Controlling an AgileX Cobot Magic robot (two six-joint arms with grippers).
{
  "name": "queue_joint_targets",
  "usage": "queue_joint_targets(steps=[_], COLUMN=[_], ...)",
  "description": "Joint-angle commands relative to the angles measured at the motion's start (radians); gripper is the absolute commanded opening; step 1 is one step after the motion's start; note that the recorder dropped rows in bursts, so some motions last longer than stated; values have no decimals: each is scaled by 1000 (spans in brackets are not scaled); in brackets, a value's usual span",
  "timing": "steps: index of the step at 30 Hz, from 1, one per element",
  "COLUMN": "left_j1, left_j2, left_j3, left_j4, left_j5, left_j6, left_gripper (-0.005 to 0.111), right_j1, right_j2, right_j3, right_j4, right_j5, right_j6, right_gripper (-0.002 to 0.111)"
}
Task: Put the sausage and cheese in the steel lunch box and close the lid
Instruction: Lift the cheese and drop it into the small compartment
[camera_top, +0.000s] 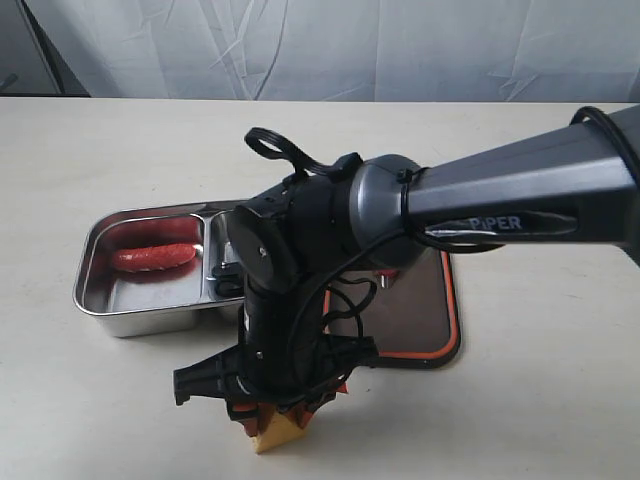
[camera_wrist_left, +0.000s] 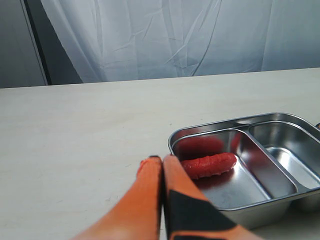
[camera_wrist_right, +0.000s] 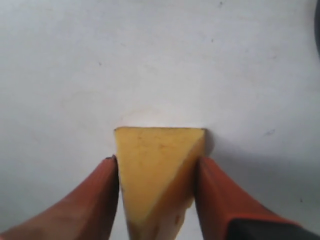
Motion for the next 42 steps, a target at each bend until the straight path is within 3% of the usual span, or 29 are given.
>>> queue_joint_targets(steps=[1,21,31,38,42], left_j1=[0,0,0,0,0], left_j2=[-6,-6,-6,-6,-6], left_j3=[4,4,4,4,4], left_j4=[0,0,0,0,0], left_j5=[1,1,1,1,1], left_j6=[-2,-2,-2,-2,-2], left_gripper=[0,0,0,0,0], right_j1=[-1,-3,-5,-175,-197], right_j2=[-49,-123,-142,-126,-105], right_j3=[0,-4,-148,-252,-261], right_j4=[-8,-54,-213,-254,-231], right_j5=[5,-37,-36,-101,-152], right_j6=[-15,-19,-19,-30,-87], right_gripper=[-1,-1,-1,-1,-1])
